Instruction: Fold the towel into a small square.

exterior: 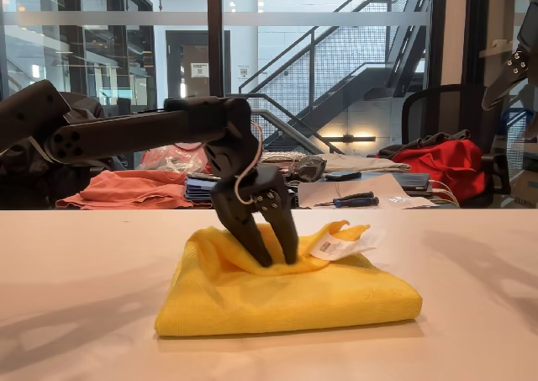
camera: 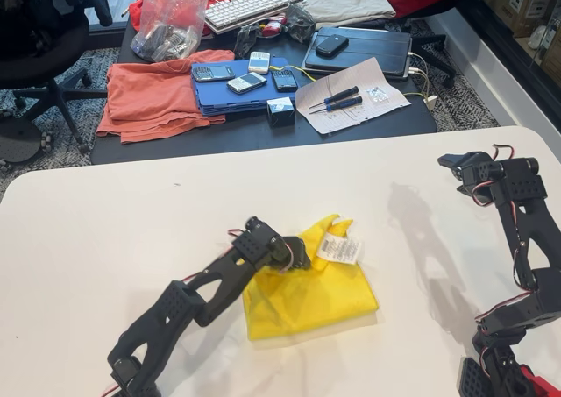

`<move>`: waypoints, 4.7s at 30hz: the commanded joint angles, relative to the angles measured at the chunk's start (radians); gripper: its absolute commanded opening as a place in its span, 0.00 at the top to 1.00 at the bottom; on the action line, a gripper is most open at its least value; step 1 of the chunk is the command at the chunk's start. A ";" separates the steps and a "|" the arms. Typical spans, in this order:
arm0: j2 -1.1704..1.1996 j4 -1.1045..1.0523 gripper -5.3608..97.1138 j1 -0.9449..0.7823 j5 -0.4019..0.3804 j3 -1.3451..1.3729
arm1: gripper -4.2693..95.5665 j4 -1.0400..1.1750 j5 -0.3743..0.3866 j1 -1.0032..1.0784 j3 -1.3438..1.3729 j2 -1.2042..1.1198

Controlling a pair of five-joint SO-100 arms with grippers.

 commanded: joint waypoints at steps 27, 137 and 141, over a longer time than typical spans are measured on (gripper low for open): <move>0.017 0.058 0.67 -0.043 0.002 -0.008 | 0.85 0.247 -0.149 -0.449 -0.126 0.422; 0.132 -0.273 0.84 -0.643 -0.011 -0.600 | 0.85 -0.238 -0.345 -0.552 -0.112 1.308; 0.152 -0.290 0.84 -0.643 -0.011 -0.532 | 0.85 -0.238 -0.345 -0.552 -0.112 1.308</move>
